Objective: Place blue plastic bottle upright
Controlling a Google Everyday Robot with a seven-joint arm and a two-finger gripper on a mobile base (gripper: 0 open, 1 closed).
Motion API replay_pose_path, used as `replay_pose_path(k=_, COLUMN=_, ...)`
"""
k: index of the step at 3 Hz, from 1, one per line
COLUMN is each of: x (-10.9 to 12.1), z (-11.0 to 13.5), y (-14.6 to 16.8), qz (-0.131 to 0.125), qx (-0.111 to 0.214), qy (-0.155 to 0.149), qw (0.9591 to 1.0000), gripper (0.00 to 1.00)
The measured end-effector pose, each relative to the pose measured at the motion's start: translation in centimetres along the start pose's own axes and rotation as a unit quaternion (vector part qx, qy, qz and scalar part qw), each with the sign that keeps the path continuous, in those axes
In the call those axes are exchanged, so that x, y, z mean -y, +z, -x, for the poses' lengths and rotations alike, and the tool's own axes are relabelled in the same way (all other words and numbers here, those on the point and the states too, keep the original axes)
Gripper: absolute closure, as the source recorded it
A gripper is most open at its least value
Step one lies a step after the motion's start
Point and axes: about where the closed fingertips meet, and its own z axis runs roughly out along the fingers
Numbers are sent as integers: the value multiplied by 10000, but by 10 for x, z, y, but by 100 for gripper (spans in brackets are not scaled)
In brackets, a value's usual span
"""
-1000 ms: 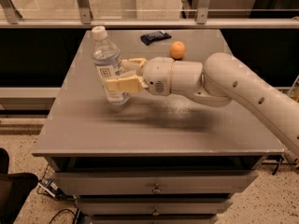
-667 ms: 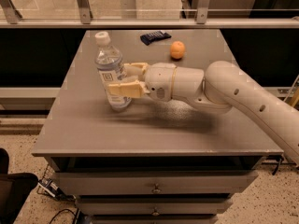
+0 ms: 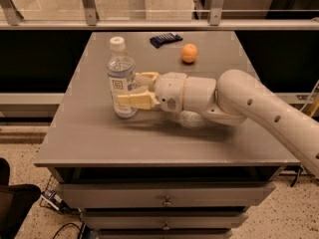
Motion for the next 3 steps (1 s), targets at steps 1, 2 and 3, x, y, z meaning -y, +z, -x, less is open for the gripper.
replay_pose_path(k=1, x=0, z=1, y=0, qz=0, qx=0, qy=0, qw=10000, gripper=82)
replay_pose_path(k=2, x=0, z=1, y=0, qz=1, qx=0, qy=0, qw=10000, gripper=59)
replay_pose_path(k=3, x=-2, z=1, y=2, qz=22, qx=0, qy=-5, qw=10000, gripper=35)
